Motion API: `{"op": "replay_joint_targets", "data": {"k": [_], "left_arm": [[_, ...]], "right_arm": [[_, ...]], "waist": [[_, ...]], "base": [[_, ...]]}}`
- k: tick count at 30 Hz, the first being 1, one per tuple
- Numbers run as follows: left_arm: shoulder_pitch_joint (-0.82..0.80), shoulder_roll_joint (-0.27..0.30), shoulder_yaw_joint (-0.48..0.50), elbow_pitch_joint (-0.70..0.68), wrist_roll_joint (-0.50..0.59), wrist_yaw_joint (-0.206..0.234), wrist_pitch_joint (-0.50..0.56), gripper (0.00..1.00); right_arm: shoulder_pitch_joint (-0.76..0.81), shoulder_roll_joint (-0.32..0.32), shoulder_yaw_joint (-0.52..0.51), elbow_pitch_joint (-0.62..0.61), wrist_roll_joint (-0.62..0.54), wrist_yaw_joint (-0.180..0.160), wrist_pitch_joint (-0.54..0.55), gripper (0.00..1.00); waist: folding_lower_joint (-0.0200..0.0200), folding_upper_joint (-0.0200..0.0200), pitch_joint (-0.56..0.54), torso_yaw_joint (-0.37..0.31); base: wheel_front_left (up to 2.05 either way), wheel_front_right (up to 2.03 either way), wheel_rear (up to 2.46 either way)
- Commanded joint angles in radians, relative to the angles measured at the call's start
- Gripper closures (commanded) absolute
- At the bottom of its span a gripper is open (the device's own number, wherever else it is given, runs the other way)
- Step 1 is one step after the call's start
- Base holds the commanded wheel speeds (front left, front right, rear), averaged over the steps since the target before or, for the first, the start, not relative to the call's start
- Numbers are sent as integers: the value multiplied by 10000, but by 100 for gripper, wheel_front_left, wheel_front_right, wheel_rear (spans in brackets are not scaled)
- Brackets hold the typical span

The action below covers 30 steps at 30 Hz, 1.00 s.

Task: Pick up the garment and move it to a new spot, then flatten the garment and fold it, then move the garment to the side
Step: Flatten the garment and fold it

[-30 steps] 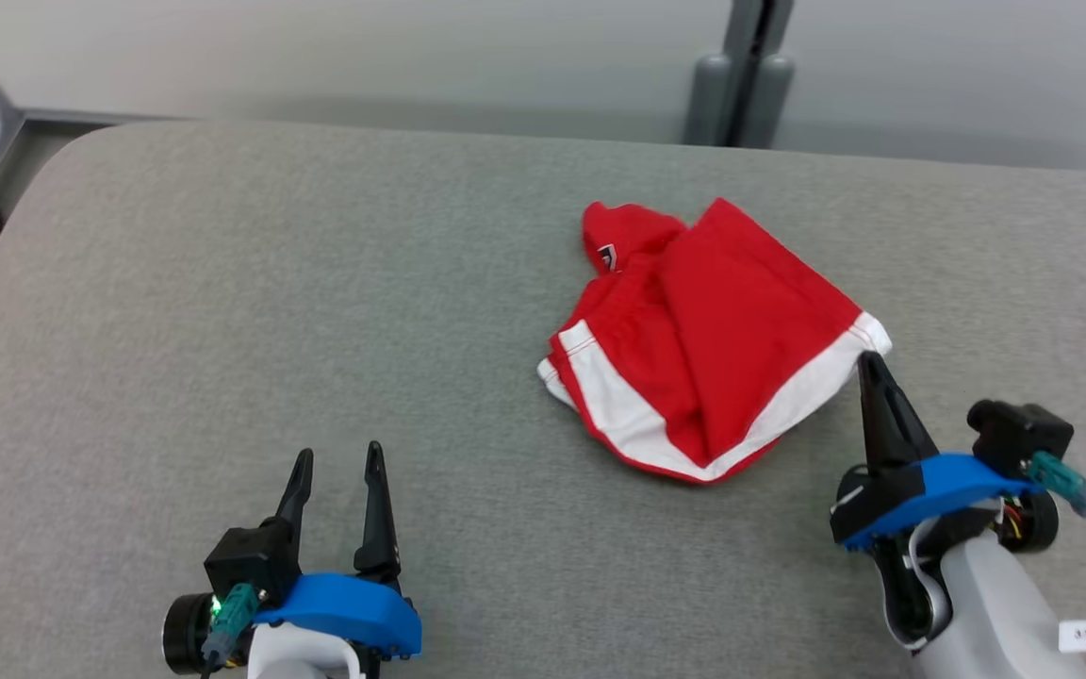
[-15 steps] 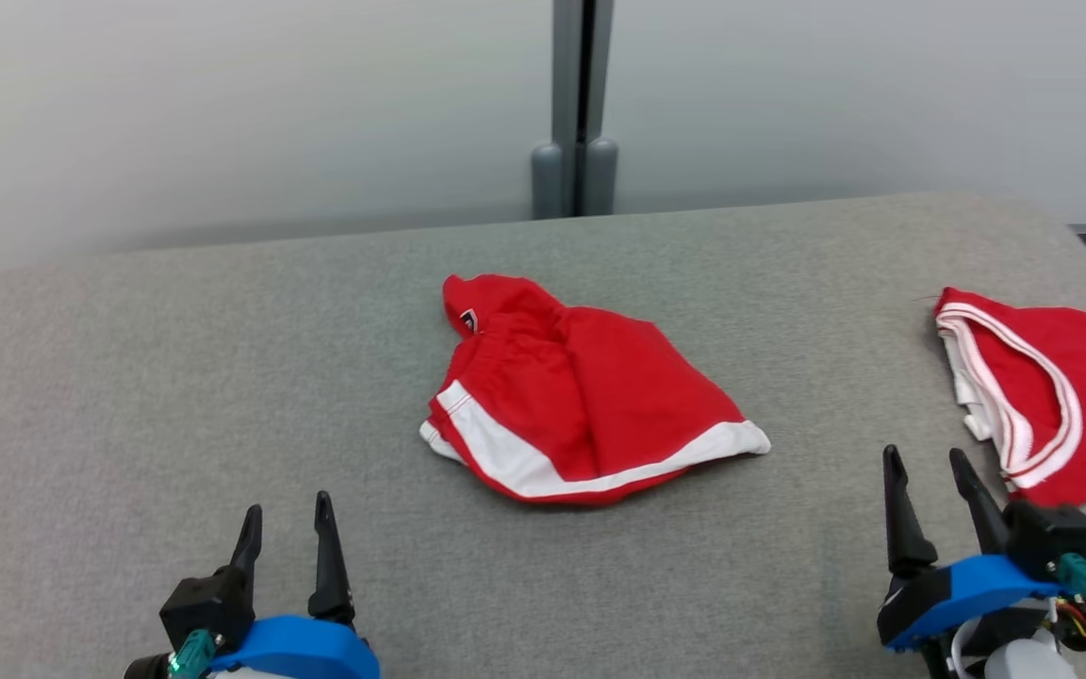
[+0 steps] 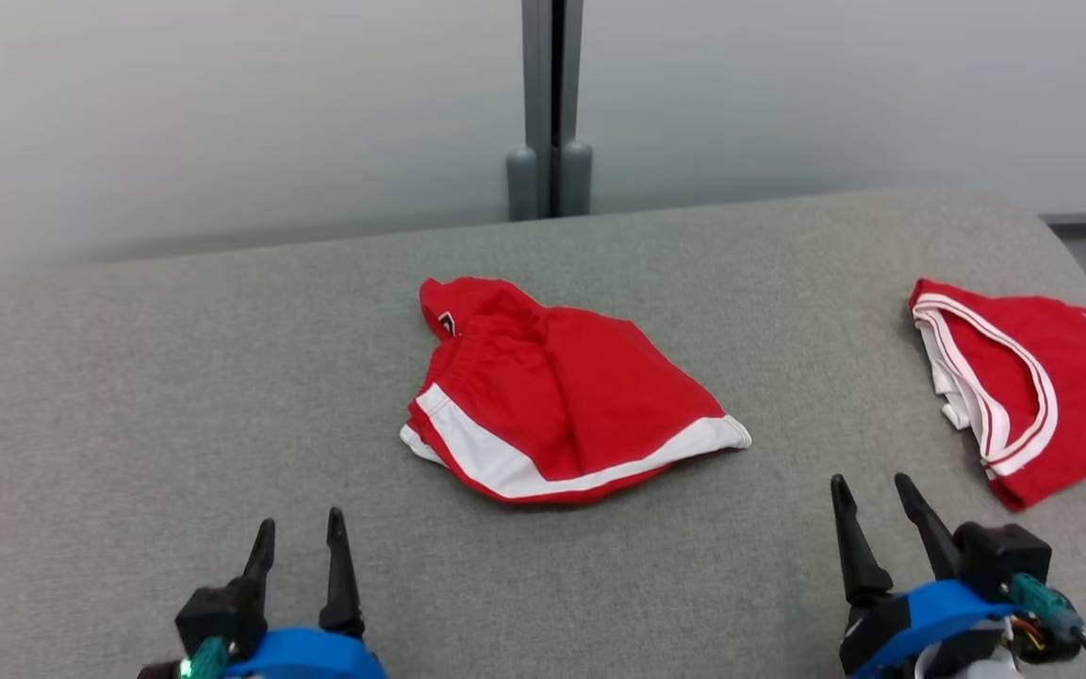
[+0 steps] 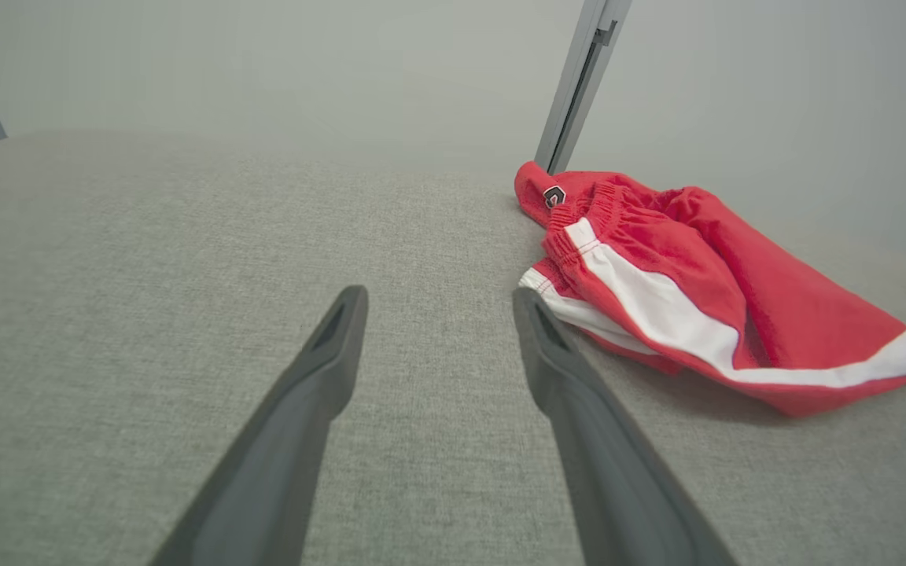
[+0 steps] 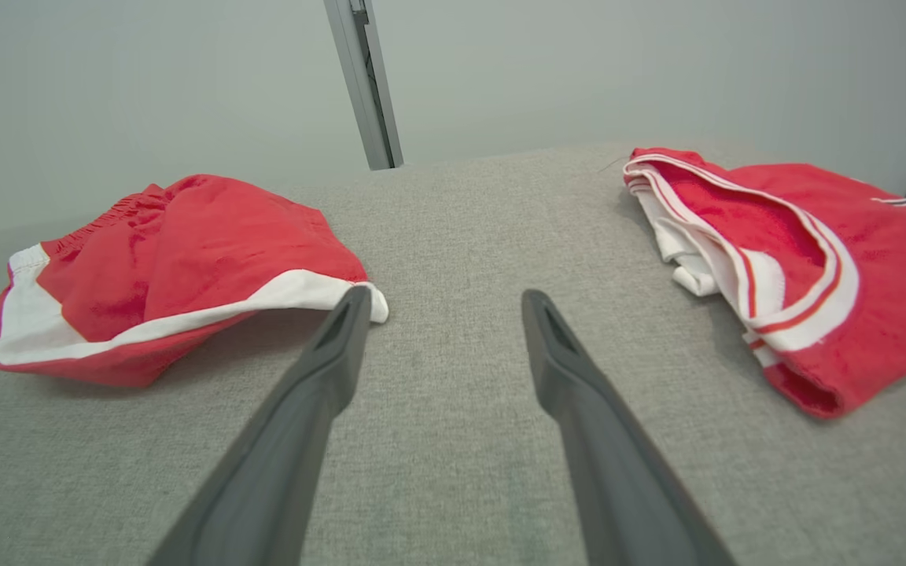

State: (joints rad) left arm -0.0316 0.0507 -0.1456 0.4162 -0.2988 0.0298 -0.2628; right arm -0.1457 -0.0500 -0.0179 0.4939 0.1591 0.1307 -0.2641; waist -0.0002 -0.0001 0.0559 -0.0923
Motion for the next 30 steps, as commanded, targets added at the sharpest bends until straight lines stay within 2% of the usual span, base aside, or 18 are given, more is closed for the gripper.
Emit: {"op": "replay_joint_targets", "data": {"k": [1,7,15,24,25,27,29,30], "left_arm": [[-349,-8,-63,17,10,-47,-23,0],[-1738,-6,-511,651,171,-423,-22,0],[-3857,72,-436,2903,230,-1051,-22,0],[-5303,266,-544,5099,203,-1400,-23,0],[-5362,262,-570,5189,200,-1426,-23,23],[-5341,235,-686,5494,171,-1471,-23,56],[-5311,174,-837,5813,63,-1538,-23,65],[-5337,150,-889,5919,25,-1539,-22,78]], "right_arm": [[-197,-23,40,-79,21,1,3,0],[-631,-25,464,-219,277,1,3,0],[-919,-25,796,-179,458,1,1,0],[-1003,-20,852,-202,488,1,3,0],[-1010,-21,851,-185,510,1,3,0],[-1025,-21,854,-149,526,1,1,0],[-1031,-21,874,-113,516,1,3,0],[-1043,-23,875,-101,512,1,3,0]], "waist": [[2,1,123,-6],[2,1,784,-442],[2,1,1379,-1122],[2,1,1691,-1270],[2,1,1704,-1254],[2,1,1692,-1203],[2,1,1653,-1145],[2,1,1639,-1116]], "base": [[0,0,0],[0,0,0],[0,0,0],[0,0,0],[0,0,0],[0,0,0],[0,0,0],[0,0,0]]}}
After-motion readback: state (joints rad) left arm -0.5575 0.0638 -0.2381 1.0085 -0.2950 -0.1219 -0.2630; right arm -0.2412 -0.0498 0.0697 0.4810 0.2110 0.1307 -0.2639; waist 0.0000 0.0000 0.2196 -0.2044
